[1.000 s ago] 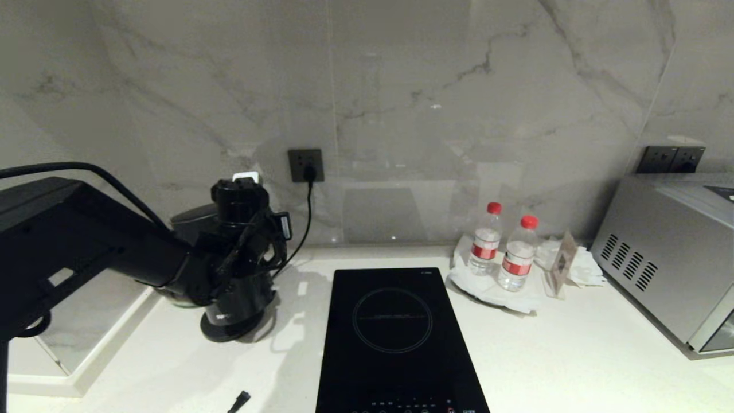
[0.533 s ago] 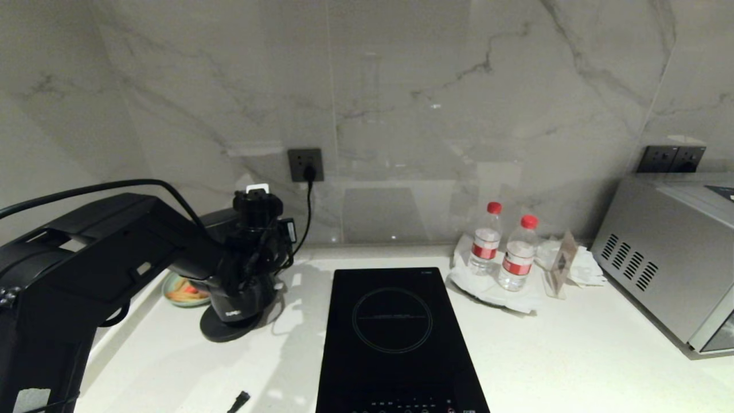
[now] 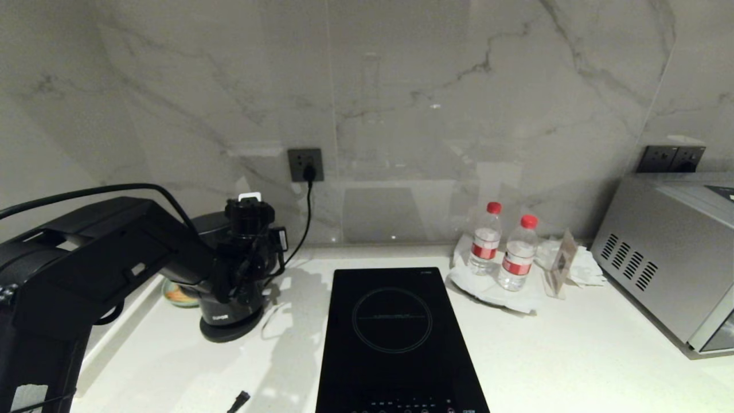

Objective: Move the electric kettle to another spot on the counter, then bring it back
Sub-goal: Place it on the power base

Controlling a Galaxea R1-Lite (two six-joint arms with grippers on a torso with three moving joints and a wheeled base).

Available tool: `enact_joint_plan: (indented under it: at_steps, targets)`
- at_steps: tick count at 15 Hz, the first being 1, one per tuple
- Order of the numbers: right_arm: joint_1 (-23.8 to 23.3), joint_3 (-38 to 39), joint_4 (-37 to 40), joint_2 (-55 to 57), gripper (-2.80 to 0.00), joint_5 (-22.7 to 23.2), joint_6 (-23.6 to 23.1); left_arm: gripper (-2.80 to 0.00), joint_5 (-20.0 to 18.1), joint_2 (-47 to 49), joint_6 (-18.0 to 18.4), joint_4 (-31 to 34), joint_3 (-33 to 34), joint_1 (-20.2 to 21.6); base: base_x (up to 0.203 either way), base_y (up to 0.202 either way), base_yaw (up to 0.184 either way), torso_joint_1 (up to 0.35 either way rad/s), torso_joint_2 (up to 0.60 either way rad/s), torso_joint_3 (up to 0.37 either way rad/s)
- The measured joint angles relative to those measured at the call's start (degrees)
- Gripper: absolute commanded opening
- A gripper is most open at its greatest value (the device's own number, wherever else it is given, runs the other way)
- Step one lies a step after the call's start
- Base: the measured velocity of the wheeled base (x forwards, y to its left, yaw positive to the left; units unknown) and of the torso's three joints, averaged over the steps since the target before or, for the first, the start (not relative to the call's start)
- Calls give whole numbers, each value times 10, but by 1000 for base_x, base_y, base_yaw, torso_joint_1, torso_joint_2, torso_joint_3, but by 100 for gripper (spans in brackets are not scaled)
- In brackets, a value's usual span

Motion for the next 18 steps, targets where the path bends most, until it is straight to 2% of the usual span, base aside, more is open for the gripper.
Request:
enact_joint_plan:
  at_steps: [3, 7, 9, 18]
  targets:
    - [0, 0, 0, 0, -280, 0, 0, -280, 0, -22, -3, -2, 44, -1, 0, 0, 0, 0, 0, 0]
    - [0, 0, 0, 0, -280, 0, 0, -280, 2, -31, 0, -58, 88, -4, 0, 0, 0, 0, 0, 0]
    - [0, 0, 0, 0, -280, 0, -1, -280, 1, -32, -1, -64, 106, -8, 0, 0, 0, 0, 0, 0]
    - [0, 0, 0, 0, -280, 0, 0, -280, 2, -29, -16, -63, 135, -15, 0, 0, 0, 0, 0, 0]
